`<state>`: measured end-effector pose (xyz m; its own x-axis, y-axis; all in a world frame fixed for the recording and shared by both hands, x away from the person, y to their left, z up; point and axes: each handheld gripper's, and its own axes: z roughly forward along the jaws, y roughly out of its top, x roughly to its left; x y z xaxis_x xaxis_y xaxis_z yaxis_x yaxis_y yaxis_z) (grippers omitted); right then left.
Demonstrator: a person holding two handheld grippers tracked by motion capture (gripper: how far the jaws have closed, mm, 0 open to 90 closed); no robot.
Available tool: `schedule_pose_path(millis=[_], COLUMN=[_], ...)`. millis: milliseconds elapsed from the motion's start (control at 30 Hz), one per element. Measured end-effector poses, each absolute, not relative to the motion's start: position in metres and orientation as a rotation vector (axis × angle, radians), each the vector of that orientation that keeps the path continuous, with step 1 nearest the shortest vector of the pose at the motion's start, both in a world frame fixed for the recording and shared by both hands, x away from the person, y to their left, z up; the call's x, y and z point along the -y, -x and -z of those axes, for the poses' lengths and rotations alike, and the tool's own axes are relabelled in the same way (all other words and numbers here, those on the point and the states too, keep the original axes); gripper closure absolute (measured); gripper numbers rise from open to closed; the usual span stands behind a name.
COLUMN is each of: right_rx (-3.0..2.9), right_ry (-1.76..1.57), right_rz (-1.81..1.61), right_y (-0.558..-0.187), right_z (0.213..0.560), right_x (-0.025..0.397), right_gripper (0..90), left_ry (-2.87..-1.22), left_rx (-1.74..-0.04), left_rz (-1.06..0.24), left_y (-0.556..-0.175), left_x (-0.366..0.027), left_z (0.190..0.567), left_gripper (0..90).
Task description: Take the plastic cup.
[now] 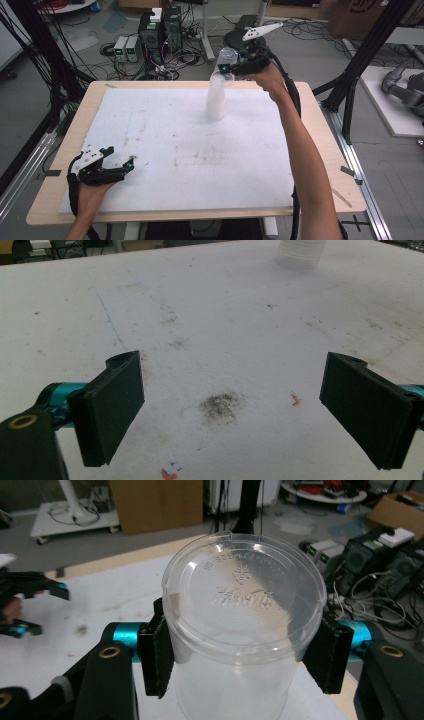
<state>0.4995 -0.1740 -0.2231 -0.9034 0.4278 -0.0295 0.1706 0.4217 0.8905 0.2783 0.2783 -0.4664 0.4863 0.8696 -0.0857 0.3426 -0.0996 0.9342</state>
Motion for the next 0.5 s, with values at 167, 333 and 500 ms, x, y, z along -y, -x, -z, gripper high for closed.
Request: schedule_pose_path(millis=[167, 333, 500], right_rx=[-2.413, -2.415, -2.423], right_ry=[-0.486, -0.425, -0.375], right_rz=[-1.548, -1.578, -1.622], right_y=[-0.469, -0.437, -0.409], right_z=[0.217, 0.221, 0.234], right_x=[0.185, 0.186, 0.186], right_gripper=[38.3, 38.2, 37.6], left_ry=[-1.666, -1.675, -1.68], left_rx=[-1.049, -1.044, -1.043], left_rz=[-0.618, -0.612, -0.607], left_y=[-0.278, -0.279, -0.279], left_x=[-0.279, -0.279, -0.279], left_z=[0.466, 0.466, 0.466], left_gripper=[10.5, 10.6, 10.5])
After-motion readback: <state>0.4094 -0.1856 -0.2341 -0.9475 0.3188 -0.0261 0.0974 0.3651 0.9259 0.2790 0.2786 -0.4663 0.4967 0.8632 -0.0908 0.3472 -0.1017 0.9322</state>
